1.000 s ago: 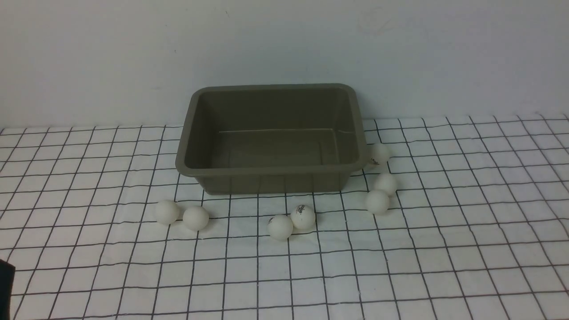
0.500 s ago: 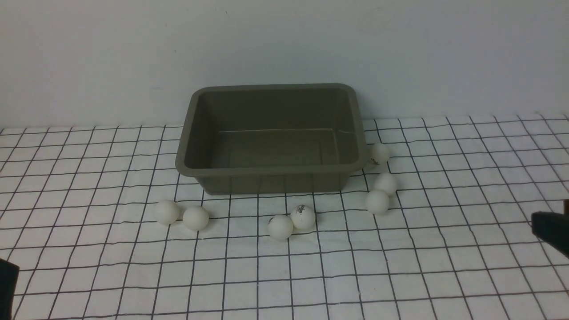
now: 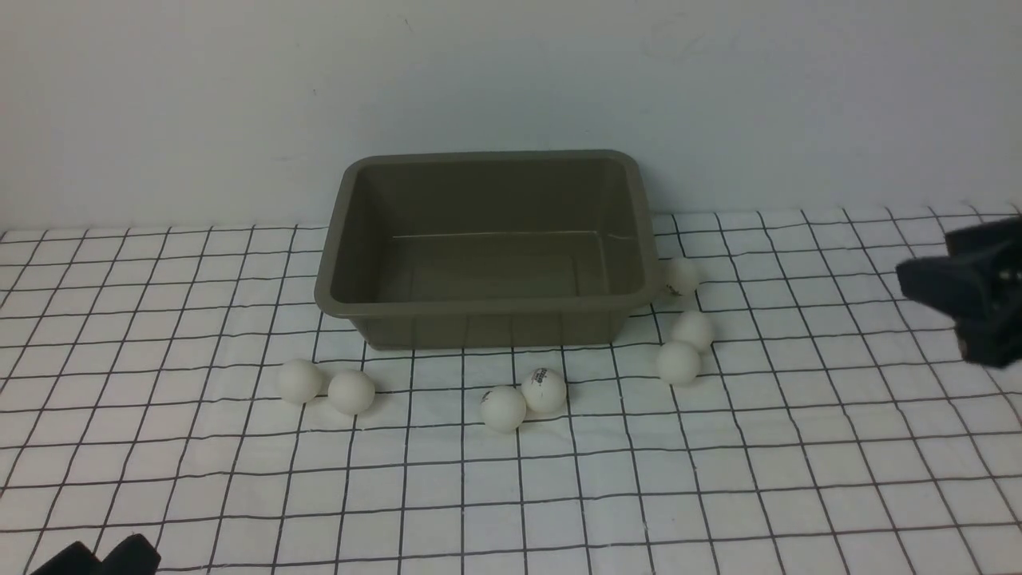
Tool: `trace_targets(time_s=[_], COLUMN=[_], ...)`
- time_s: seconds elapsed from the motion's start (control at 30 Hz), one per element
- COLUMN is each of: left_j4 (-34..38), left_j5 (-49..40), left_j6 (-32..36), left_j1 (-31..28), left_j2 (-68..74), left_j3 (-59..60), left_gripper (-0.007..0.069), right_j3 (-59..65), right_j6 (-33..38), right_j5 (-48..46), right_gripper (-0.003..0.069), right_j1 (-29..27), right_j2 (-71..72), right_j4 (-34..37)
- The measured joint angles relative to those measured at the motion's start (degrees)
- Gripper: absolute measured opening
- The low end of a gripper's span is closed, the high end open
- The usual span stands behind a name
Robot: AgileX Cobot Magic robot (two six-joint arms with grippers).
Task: Put the table tennis balls into the box on the white checkered tablecloth.
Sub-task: 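Reach for and grasp a ping pong ball on the table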
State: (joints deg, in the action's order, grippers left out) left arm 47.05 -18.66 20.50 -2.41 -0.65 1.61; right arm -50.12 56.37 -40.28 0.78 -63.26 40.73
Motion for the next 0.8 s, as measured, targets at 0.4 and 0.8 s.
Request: trace_targets(time_s=[0.4,0.8], left_j4=[17.3,5.3], left_j5=[-0.9,-10.9], left_j6=[25.6,30.4], left_j1=[0.0,0.0], left_j2=[0.4,22.8], left_j3=[-3.6,-22.6], left_gripper=[0.0244,0.0275], right_j3=[-24.0,-28.3], right_j6=[-2.6,-2.6], right_j5=[-7.2,-7.9], right_gripper=[0.0364,0.0409], right_j1=[0.0,0.8], right_j2=[-27.9,-31.5], right_j4=[2.1,1.0])
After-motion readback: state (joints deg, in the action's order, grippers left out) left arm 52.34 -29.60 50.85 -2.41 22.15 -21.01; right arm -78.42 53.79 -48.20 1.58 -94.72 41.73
